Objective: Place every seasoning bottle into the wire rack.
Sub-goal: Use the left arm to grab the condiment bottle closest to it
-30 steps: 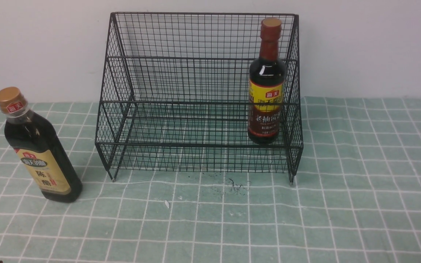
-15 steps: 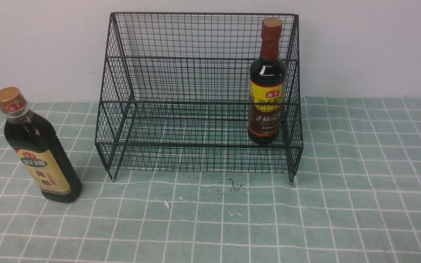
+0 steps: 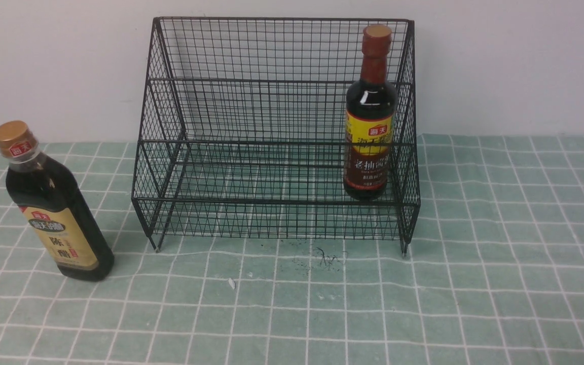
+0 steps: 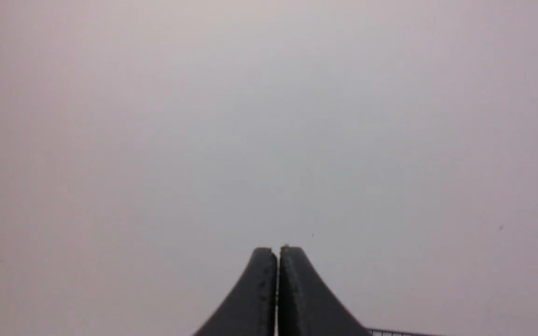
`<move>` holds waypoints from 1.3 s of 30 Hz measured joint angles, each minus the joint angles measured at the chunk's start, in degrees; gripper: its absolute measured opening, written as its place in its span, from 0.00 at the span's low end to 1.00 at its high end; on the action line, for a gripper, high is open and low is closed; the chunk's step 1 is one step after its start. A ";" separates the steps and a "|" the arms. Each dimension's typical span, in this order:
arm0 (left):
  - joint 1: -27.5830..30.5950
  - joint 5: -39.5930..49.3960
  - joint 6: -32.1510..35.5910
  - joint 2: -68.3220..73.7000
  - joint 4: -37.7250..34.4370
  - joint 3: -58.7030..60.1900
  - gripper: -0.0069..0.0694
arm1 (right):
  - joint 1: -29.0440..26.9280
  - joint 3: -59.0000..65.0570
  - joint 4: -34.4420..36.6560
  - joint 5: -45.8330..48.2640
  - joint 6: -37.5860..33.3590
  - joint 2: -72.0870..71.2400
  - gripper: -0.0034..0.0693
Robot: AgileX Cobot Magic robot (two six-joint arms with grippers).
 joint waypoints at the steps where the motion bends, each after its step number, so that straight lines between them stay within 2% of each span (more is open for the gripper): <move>1: 0.00 0.90 0.47 3.36 0.05 -1.85 0.08 | 0.00 0.00 0.00 0.00 0.00 0.00 0.03; 4: 0.00 2.38 3.42 12.80 0.05 -6.43 0.12 | 0.00 0.00 0.00 0.00 0.00 0.00 0.03; 9: 0.00 2.85 8.49 24.29 -2.76 -11.50 0.25 | 0.00 0.00 0.00 0.00 0.00 0.00 0.03; 14: 0.00 0.18 18.84 36.13 -13.33 -15.63 0.59 | 0.00 0.00 0.00 0.05 0.00 0.00 0.03; 16: 0.00 -0.98 20.37 38.06 -15.57 -16.08 0.64 | 0.00 0.00 0.00 0.05 0.00 0.00 0.03; 18: 0.00 -4.31 23.36 43.33 -20.42 -17.32 0.77 | 0.00 0.00 0.00 0.05 0.00 0.00 0.03; 20: 0.00 -5.75 24.37 47.10 -22.22 -18.33 0.81 | 0.00 0.00 0.00 0.05 0.00 0.00 0.03; 23: 0.00 -5.82 24.72 52.91 -22.62 -20.76 0.84 | 0.00 0.00 0.00 0.05 0.00 0.00 0.03; 35: 0.00 -5.82 24.93 63.80 -21.37 -23.34 0.84 | 0.00 0.00 0.00 0.05 0.00 0.00 0.03; 37: 0.00 -6.27 24.93 64.97 -21.37 -23.34 0.84 | 0.00 0.00 0.00 0.05 0.00 0.00 0.03; 39: 0.00 -6.95 24.93 65.97 -21.37 -23.34 0.79 | 0.00 0.00 0.00 0.05 0.00 0.00 0.03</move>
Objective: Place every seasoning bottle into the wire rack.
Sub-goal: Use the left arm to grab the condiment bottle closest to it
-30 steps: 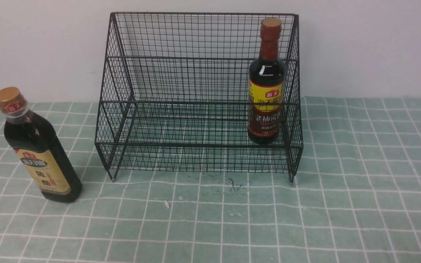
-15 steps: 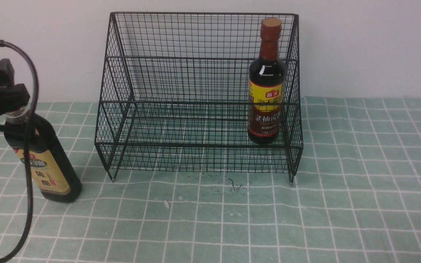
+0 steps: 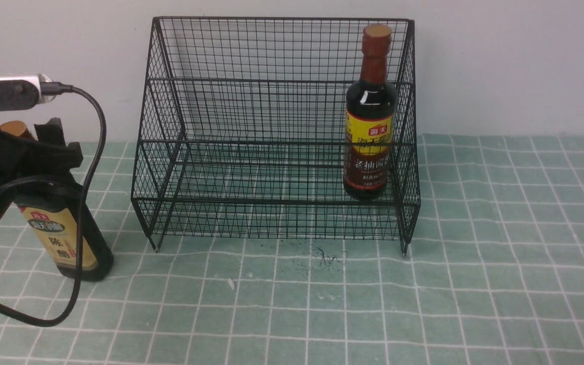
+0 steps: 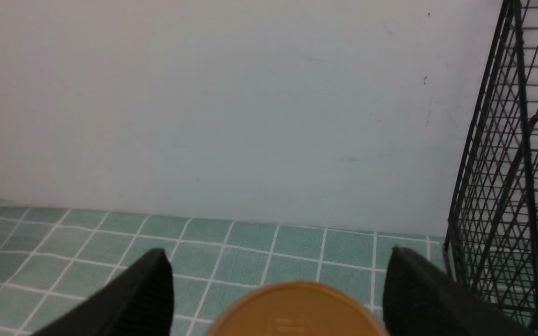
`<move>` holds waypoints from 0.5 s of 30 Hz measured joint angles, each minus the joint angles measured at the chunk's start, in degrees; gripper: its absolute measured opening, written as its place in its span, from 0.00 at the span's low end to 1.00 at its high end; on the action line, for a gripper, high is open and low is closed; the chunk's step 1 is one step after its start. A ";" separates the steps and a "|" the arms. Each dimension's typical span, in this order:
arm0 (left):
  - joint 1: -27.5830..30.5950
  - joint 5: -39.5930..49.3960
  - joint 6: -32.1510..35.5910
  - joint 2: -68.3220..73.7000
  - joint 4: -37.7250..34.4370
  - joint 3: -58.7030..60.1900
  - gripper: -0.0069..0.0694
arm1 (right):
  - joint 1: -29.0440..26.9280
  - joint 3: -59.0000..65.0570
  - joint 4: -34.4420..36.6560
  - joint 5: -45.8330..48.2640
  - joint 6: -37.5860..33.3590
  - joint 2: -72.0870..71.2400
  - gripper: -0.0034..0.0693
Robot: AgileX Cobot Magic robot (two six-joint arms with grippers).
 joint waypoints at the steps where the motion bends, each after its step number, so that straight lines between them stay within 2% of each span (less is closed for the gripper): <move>1: 0.00 -0.15 0.00 0.19 0.00 0.00 0.72 | 0.00 0.00 0.00 0.00 0.00 0.00 0.03; 4: 0.00 -0.33 -0.33 0.14 -0.12 0.00 0.48 | 0.00 0.00 0.00 0.00 0.00 0.00 0.03; 15: 0.00 9.85 0.74 -10.60 -0.89 -4.28 0.49 | 0.00 0.00 0.00 0.00 0.00 0.00 0.03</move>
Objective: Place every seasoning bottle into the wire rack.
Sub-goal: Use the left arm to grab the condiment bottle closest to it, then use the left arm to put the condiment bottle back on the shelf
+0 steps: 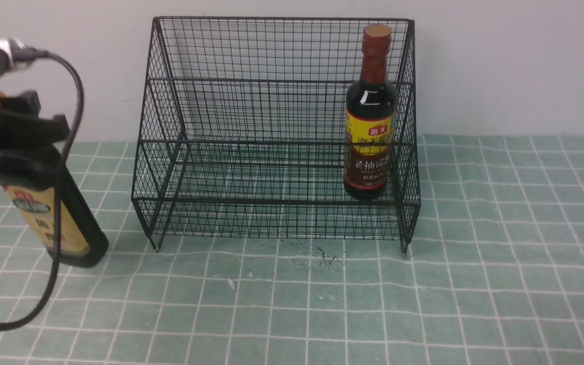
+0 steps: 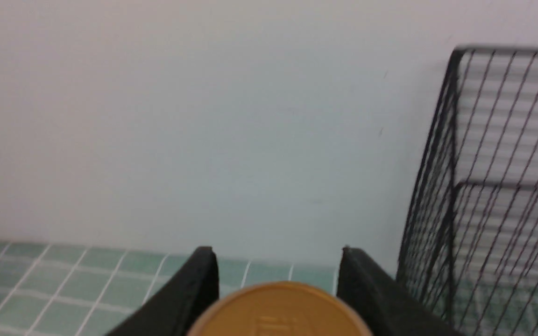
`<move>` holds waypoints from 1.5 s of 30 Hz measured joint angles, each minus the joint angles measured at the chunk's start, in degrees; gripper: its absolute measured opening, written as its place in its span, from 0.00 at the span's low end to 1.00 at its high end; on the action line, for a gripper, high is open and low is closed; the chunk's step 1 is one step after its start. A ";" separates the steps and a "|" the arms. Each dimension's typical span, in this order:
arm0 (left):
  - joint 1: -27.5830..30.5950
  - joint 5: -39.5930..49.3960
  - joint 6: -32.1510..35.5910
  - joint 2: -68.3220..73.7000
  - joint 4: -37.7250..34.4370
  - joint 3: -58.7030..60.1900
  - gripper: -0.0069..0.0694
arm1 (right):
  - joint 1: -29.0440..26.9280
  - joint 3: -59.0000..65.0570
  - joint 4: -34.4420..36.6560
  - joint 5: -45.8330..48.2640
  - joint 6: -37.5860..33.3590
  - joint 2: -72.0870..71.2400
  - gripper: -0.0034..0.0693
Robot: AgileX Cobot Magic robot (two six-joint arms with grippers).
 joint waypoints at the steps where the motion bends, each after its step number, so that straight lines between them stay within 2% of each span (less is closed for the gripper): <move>1: 0.00 1.81 0.06 -2.11 0.06 -2.63 0.49 | 0.00 0.00 0.00 0.00 0.00 0.00 0.03; 10: -0.74 10.59 0.35 -4.75 -1.68 -18.78 0.49 | 0.00 0.00 0.00 0.00 0.00 0.00 0.03; 16: -6.14 11.06 2.27 0.55 -5.68 -26.72 0.49 | 0.00 0.00 0.00 0.00 0.00 0.00 0.03; 20: -10.27 10.48 6.05 8.02 -11.21 -32.71 0.49 | 0.00 0.00 0.00 0.00 0.00 0.00 0.03; 25: -12.62 8.39 12.80 15.21 -17.48 -37.61 0.49 | 0.00 0.00 0.00 0.00 0.00 0.00 0.03; 29: -12.94 7.62 17.56 18.51 -23.54 -39.07 0.49 | 0.00 0.00 0.00 0.00 0.00 0.00 0.03; 30: -12.94 7.05 20.41 19.92 -27.33 -39.12 0.49 | 0.00 0.00 0.00 0.00 0.00 0.00 0.03; 33: -12.94 6.56 23.92 21.20 -30.41 -39.12 0.49 | 0.00 0.00 0.00 0.00 0.00 0.00 0.03; 35: -13.01 5.30 28.54 22.75 -33.85 -39.45 0.49 | 0.00 0.00 0.00 0.00 0.05 0.00 0.03; 41: -13.01 3.51 34.99 25.45 -41.25 -39.72 0.49 | 0.00 0.00 0.00 0.00 0.05 0.00 0.03; 45: -13.01 3.30 36.29 27.28 -43.16 -39.72 0.49 | 0.00 0.00 0.00 0.00 0.05 0.00 0.03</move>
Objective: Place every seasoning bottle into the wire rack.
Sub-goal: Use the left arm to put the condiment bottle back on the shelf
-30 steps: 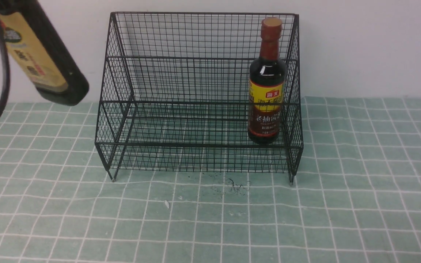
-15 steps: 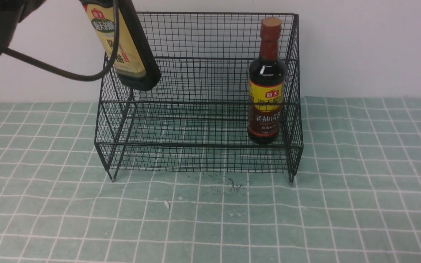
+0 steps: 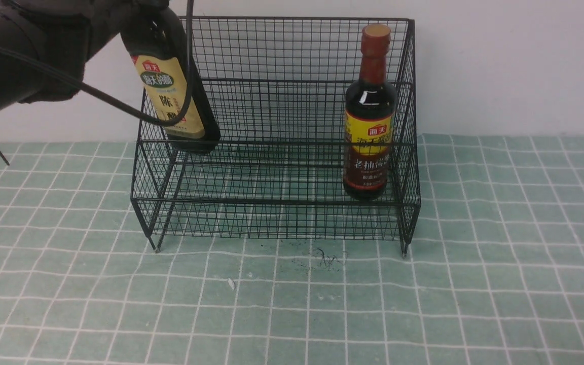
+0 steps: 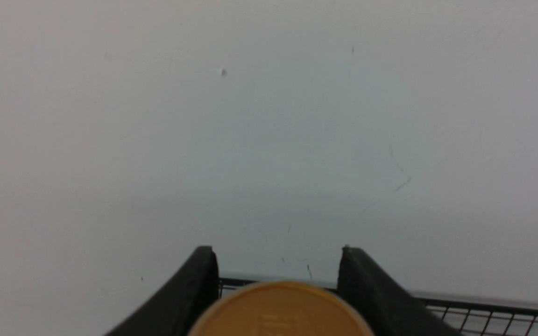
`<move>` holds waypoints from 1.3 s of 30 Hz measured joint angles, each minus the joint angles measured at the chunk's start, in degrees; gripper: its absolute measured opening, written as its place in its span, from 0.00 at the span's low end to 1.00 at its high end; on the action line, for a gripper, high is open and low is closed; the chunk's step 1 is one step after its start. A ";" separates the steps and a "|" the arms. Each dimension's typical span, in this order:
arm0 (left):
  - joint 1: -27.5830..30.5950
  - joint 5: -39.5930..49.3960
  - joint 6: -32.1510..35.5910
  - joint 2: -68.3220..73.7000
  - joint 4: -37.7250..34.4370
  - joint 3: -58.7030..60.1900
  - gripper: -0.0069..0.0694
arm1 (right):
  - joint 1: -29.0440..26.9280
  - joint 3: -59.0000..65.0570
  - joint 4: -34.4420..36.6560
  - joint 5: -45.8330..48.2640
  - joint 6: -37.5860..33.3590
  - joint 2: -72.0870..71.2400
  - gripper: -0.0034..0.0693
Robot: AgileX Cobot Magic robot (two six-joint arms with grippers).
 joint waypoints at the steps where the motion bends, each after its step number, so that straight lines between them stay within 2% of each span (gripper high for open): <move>1: 0.00 0.00 0.22 0.60 -0.38 0.00 0.49 | 0.00 0.00 0.00 0.00 0.00 0.00 0.03; 15: -0.05 0.31 0.32 4.49 -1.31 0.00 0.49 | 0.00 0.00 0.00 0.00 0.00 0.00 0.03; 21: -0.05 3.01 0.51 5.93 -1.37 0.00 0.50 | 0.00 0.00 0.00 0.01 0.00 0.00 0.03; 28: -0.11 4.74 6.27 4.59 -1.11 -0.57 0.60 | 0.00 0.00 0.00 0.01 0.00 0.00 0.03; 34: -0.11 6.85 7.73 2.27 -1.11 -0.57 0.61 | 0.00 0.00 0.00 0.01 0.00 0.00 0.03; 39: -0.11 11.99 8.36 -0.96 -0.76 -0.57 0.60 | 0.00 0.00 0.00 0.01 0.00 0.00 0.03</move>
